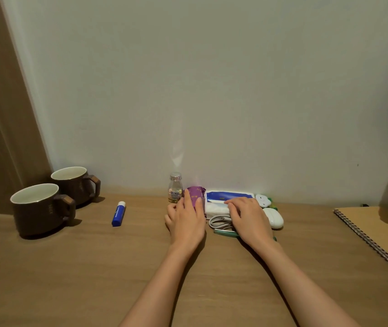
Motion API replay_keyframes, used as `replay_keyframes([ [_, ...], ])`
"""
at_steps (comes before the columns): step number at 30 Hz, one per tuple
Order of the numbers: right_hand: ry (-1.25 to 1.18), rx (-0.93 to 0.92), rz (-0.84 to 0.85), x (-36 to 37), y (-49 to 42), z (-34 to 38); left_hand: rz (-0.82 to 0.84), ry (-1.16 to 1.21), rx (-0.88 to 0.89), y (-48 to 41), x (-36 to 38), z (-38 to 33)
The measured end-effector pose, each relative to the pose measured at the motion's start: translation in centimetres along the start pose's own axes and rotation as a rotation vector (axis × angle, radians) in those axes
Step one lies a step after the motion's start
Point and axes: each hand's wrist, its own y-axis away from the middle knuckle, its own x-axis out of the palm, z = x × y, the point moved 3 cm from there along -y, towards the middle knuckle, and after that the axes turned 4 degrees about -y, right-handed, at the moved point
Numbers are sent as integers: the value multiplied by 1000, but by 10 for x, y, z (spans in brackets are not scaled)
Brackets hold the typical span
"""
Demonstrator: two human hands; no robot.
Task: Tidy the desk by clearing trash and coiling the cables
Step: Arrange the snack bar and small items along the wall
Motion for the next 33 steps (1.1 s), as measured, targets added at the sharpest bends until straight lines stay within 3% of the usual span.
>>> replay_keyframes([
  [4,-18,6,5,0,0,-1,-301,-33,32,-2,-42,22],
  [7,-18,6,9,0,0,0,-411,-100,-70,-3,-70,58],
  [12,-9,5,9,0,0,-1,-271,-124,-331,-7,-88,108],
  [18,3,9,20,-1,1,0,-184,-156,-287,-13,-86,116],
  [23,0,14,14,-1,0,0,-209,35,-265,-15,-83,117],
  [28,-5,18,11,-1,0,1,-178,178,-197,-7,-70,81],
  [33,-13,25,13,-2,1,1,-148,142,-192,-2,-41,57],
])
